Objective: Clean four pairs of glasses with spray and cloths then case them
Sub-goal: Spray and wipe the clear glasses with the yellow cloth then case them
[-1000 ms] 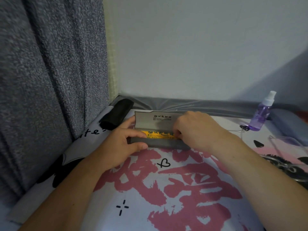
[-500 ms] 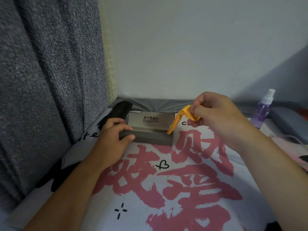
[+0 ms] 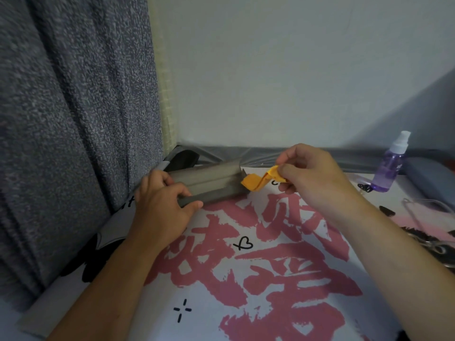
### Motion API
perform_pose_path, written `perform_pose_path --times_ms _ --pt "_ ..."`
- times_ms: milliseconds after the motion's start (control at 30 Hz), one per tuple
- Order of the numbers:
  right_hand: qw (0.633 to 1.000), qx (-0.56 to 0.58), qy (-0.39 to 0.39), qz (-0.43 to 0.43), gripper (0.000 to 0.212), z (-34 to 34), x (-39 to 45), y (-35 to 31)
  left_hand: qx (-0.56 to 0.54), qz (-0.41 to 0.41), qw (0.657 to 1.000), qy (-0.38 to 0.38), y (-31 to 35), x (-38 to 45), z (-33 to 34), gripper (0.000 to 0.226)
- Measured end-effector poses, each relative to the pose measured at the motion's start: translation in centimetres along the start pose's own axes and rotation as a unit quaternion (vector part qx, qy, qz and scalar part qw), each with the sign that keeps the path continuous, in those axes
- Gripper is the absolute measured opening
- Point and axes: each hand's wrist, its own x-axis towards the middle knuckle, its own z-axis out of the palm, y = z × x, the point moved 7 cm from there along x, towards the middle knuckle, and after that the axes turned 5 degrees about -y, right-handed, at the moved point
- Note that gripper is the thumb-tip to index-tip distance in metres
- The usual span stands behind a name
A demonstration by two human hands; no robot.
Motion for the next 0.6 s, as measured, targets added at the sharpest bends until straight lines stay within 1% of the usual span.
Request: perform_pose_path --times_ms 100,200,333,400,533,600 --pt "1.0 -0.007 -0.011 0.005 0.014 0.3 0.0 0.3 0.016 -0.068 0.997 -0.04 -0.8 0.0 0.5 0.029" --pt "1.0 -0.017 -0.018 0.012 0.013 0.6 0.1 0.7 0.033 -0.089 0.994 -0.05 -0.9 -0.1 0.5 0.032" --pt "0.998 -0.043 -0.03 0.023 0.012 1.1 0.2 1.3 -0.019 -0.108 0.993 -0.032 -0.9 -0.2 0.3 0.03" --pt "0.998 -0.037 -0.034 0.025 0.011 1.2 0.3 1.4 -0.054 -0.111 0.992 -0.019 -1.1 -0.2 0.2 0.027" --pt "0.999 0.04 -0.029 0.012 0.014 1.0 0.2 0.9 -0.125 -0.096 0.988 0.005 -0.9 -0.3 -0.2 0.016" --pt "0.993 0.115 -0.019 -0.005 0.017 0.7 0.1 0.4 -0.131 -0.081 0.988 0.031 -0.5 -0.3 -0.6 0.012"
